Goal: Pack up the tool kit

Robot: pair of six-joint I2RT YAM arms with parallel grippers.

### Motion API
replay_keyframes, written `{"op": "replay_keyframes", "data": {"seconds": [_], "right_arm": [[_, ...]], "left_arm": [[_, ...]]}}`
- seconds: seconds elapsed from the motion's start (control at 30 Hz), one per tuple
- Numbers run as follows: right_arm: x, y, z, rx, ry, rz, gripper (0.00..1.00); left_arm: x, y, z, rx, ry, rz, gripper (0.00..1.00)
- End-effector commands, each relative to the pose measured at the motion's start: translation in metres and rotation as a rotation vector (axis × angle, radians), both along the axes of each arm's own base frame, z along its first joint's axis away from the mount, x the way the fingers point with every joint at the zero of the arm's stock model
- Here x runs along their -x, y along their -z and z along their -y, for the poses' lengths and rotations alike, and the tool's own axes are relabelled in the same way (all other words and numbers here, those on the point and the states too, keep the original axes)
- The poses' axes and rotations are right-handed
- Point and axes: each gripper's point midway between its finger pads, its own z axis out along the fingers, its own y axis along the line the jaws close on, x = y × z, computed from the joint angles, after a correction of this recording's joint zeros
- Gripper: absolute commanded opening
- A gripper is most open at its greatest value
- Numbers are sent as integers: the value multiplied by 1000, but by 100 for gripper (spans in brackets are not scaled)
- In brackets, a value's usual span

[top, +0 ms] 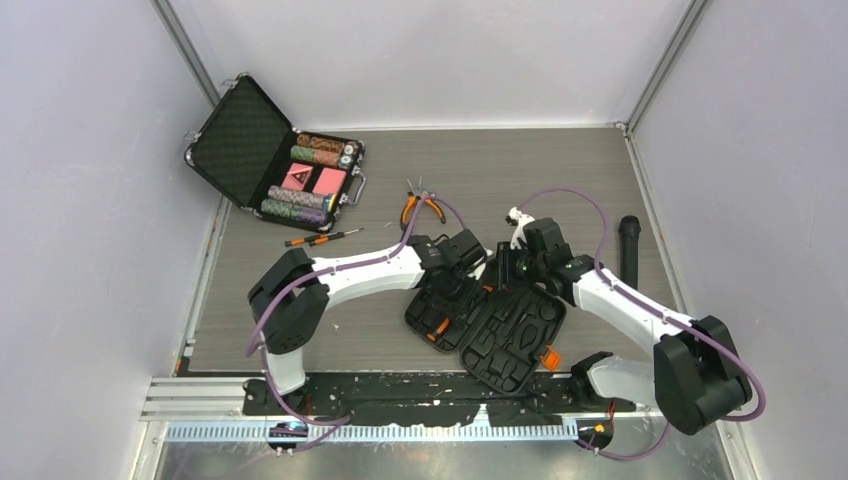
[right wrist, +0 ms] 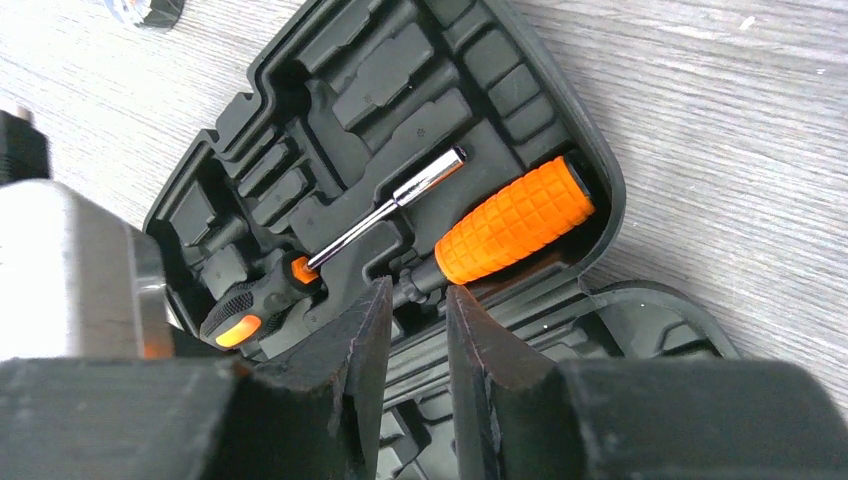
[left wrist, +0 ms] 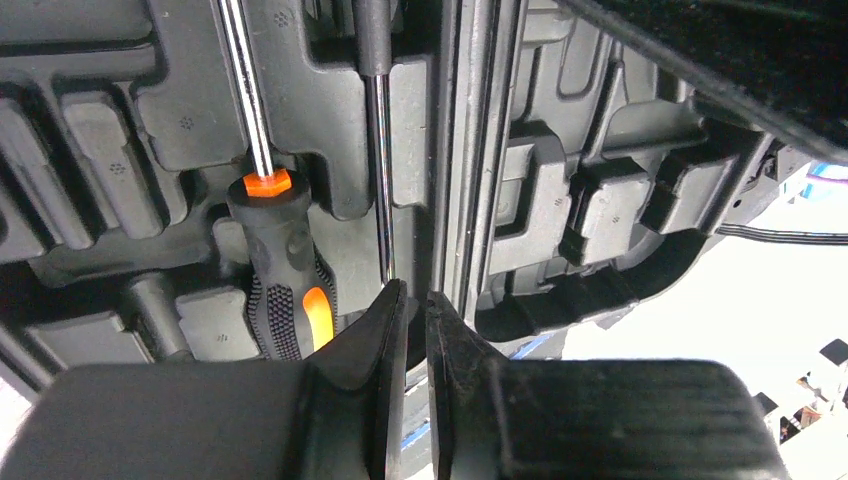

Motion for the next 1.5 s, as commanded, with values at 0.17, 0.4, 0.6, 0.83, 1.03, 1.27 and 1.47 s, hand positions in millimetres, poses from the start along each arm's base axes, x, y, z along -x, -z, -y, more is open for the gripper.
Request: {"op": "replay_keyframes", "data": {"seconds": [0.17,0.4,0.6,0.83,1.03,1.27,1.47], "right_arm": [[-14,-9,-11,-44,-5,33,30],[-12,2,-10,-35,-1,0,28],[-6,15,-6,-17,14,-36,24],[1,40,3,34,54,-114,18],[10,67,13,81,88,-211,9],[18,79,15,94,98,-266,6],[9,71,10,80,103,-258,5]], "left_arm": [[0,9,2,-10,6,-19,13],[-1,19,0,-41,2,-22,13],[-2,30,-4,-84,4,-27,7],[-2,34,-5,-102,6,-34,1],[0,39,-5,-116,9,-51,0],[7,54,-7,-142,11,-111,0],[12,70,-13,-201,-10,-175,0]]}}
